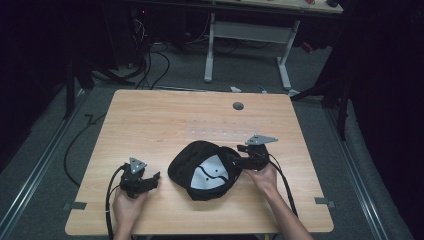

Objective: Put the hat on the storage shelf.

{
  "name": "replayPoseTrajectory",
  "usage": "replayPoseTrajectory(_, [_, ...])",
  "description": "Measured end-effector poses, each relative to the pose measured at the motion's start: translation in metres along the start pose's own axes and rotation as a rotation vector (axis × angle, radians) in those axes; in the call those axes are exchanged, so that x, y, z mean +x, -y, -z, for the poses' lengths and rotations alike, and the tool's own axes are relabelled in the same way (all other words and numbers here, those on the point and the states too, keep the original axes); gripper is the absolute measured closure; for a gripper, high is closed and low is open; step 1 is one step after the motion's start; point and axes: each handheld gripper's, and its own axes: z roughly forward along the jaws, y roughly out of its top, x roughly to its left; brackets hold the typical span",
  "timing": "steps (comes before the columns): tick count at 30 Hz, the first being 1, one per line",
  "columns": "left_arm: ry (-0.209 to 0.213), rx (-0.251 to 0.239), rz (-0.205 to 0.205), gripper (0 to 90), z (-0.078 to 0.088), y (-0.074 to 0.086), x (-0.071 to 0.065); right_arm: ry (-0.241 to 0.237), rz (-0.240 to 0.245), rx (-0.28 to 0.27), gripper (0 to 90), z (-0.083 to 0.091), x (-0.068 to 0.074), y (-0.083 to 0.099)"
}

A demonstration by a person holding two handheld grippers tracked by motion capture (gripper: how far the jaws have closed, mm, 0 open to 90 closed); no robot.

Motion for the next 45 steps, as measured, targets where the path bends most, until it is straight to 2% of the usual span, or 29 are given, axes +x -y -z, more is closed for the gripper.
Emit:
replayPoseTrajectory(10, [-0.001,-0.001,0.001,29.8,0.0,0.0,0.0,-0.038,0.0,0.042,40.4,-0.02,0.001,-0.004])
replayPoseTrajectory(17, [-0.001,-0.001,0.001,29.8,0.0,0.0,0.0,-0.042,-0.005,0.062,41.1,-0.027,0.0,-0.001])
replayPoseTrajectory(21, [-0.001,-0.001,0.001,29.8,0.0,0.0,0.0,-0.027,0.012,0.073,43.9,-0.032,-0.001,0.0])
replayPoseTrajectory(28, [-0.001,-0.001,0.001,29.8,0.0,0.0,0.0,-0.018,0.039,0.083,53.2,-0.038,0.0,0.003])
replayPoseTrajectory(29, [-0.001,-0.002,0.002,29.8,0.0,0.0,0.0,-0.019,0.058,0.081,58.0,-0.039,0.0,0.004])
replayPoseTrajectory(34, [-0.001,-0.001,0.002,29.8,0.0,0.0,0.0,-0.036,0.084,0.076,66.8,-0.039,0.001,0.004])
replayPoseTrajectory(35, [-0.001,-0.001,0.002,29.9,0.0,0.0,0.0,-0.053,0.09,0.07,72.1,-0.038,0.001,0.005])
replayPoseTrajectory(37, [-0.001,-0.001,0.002,29.9,0.0,0.0,0.0,-0.057,0.092,0.067,74.1,-0.038,0.001,0.005])
replayPoseTrajectory(38, [-0.001,-0.001,0.002,29.9,0.0,0.0,0.0,-0.065,0.098,0.067,78.2,-0.036,0.002,0.005])
replayPoseTrajectory(40, [-0.001,-0.002,0.002,29.9,0.0,0.0,0.0,-0.075,0.092,0.064,79.6,-0.035,0.001,0.004])
replayPoseTrajectory(42, [-0.001,-0.001,0.002,29.9,0.0,0.0,0.0,-0.104,0.078,0.054,82.5,-0.033,0.001,0.003])
replayPoseTrajectory(45, [-0.001,-0.001,0.002,29.9,0.0,0.0,0.0,-0.113,0.067,0.053,83.4,-0.03,0.001,0.002])
